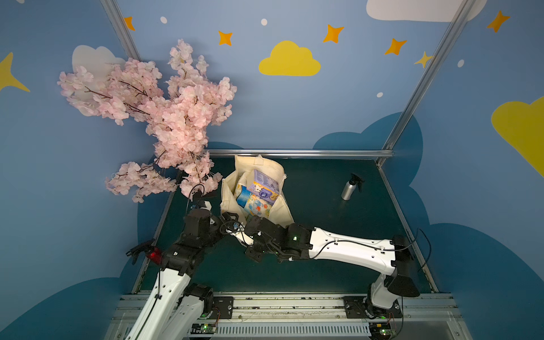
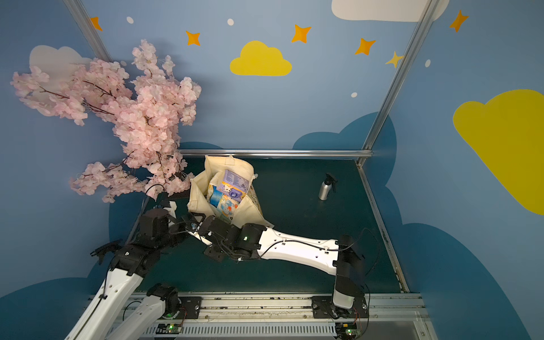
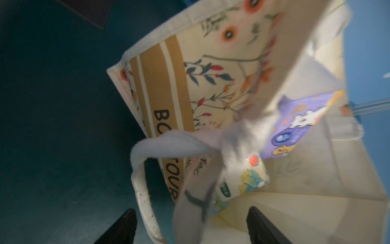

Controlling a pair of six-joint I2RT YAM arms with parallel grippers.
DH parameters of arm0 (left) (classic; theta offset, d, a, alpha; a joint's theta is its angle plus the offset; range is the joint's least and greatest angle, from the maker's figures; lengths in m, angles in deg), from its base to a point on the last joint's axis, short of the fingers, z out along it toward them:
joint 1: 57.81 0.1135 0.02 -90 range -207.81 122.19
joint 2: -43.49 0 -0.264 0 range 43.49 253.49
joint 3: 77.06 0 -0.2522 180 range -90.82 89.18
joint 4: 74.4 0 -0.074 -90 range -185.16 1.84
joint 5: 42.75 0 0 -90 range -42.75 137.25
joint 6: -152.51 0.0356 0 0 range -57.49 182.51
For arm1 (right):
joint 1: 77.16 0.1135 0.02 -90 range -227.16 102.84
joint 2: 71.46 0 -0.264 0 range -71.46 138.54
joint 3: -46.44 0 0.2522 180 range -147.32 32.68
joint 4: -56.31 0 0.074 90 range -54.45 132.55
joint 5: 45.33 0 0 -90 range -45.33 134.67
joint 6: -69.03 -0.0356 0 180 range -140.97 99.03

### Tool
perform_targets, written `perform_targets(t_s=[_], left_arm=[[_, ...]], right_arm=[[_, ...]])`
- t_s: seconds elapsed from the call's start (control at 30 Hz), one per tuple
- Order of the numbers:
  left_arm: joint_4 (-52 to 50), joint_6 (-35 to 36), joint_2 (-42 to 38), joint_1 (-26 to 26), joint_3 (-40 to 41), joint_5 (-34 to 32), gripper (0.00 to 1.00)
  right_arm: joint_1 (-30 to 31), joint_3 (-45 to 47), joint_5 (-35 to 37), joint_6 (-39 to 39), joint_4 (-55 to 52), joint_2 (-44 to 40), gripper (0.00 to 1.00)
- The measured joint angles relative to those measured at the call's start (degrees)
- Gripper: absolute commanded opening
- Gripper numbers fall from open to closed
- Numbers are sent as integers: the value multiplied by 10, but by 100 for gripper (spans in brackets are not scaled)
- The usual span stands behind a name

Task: Put tissues into the canvas bag
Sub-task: Adjust the canvas bag at the center of the board.

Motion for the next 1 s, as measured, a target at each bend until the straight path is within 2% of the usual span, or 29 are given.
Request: perform_targets(t_s=[0.03,0.07,0.17,0.27,0.3,0.33,0.43,0.53,0.57,0.67,0.8,0.9,1.0], left_arm=[[6,0,8,0,2,5,76],[14,0,14,0,3,10,68],[46,1,24,0,3,24,42],[52,7,31,1,3,28,6],[48,8,30,2,3,24,4],[43,10,28,2,3,19,4],[14,12,-7,0,7,0,4],[-32,13,-66,0,10,-32,4],[-52,12,-87,0,10,-44,4],[-97,0,-125,1,12,-73,4],[-103,-18,-115,1,36,-91,4],[-92,-16,-87,4,39,-104,4],[-89,-6,-75,4,32,-111,4]], right_arm=[[2,0,2,0,0,0,0],[4,0,2,0,0,0,0],[9,0,3,1,0,0,0],[14,1,12,4,-2,0,0],[15,2,17,6,-3,-1,0],[16,4,19,6,-3,-2,5],[19,24,32,10,2,-18,12],[22,60,51,17,6,-68,54],[21,71,59,18,5,-90,59],[4,104,88,32,15,-167,65],[-57,157,110,40,59,-276,73],[-136,205,98,31,96,-346,74],[-231,237,62,10,122,-369,80]])
